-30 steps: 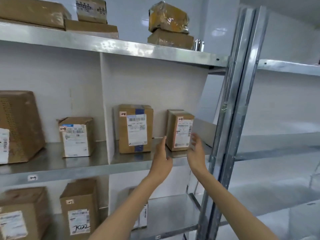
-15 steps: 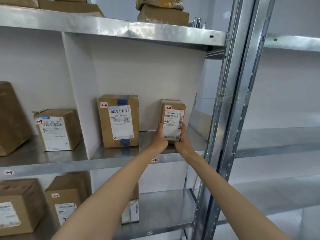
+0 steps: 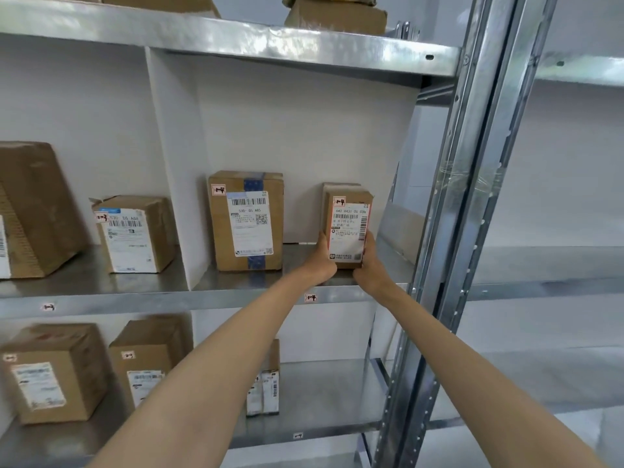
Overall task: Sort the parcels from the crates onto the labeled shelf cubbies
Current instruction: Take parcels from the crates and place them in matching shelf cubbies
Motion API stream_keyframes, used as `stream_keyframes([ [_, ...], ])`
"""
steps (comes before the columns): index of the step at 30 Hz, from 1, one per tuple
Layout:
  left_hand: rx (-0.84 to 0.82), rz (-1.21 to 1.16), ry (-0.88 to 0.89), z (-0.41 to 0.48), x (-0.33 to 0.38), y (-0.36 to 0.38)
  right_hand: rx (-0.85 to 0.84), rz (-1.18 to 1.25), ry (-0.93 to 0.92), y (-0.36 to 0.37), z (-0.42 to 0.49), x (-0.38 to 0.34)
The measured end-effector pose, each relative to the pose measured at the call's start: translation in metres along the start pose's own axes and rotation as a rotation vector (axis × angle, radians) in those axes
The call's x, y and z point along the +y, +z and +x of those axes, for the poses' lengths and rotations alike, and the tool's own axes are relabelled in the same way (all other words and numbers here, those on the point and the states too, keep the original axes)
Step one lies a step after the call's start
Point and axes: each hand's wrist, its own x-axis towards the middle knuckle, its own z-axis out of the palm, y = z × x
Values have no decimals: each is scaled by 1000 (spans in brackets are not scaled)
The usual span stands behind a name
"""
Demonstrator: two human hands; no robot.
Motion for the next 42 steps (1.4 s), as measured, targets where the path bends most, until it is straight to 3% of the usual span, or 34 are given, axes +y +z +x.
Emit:
stream_keyframes([
  [8,14,-64,45,9,-6,-2,-75,-42,17,-7,10,5],
  [13,303,36,76,-9,-6,-3,202,-14,-55,1,1,5],
  [19,528,-83,347,-67,-22,-16,354,-96,-299,26,-52,-16],
  [24,627,-65,387,-138,-86,-27,263,-37,-363,76,-115,-23],
  [36,968,-29,6,-233,-240,-88,-308,99,-432,223,-181,-57],
  [39,958,-65,-95,-234,-263,-106,-452,131,-285,263,-179,-65],
  [42,867,-110,-265,-229,-288,-124,-522,180,28,299,-169,-64],
])
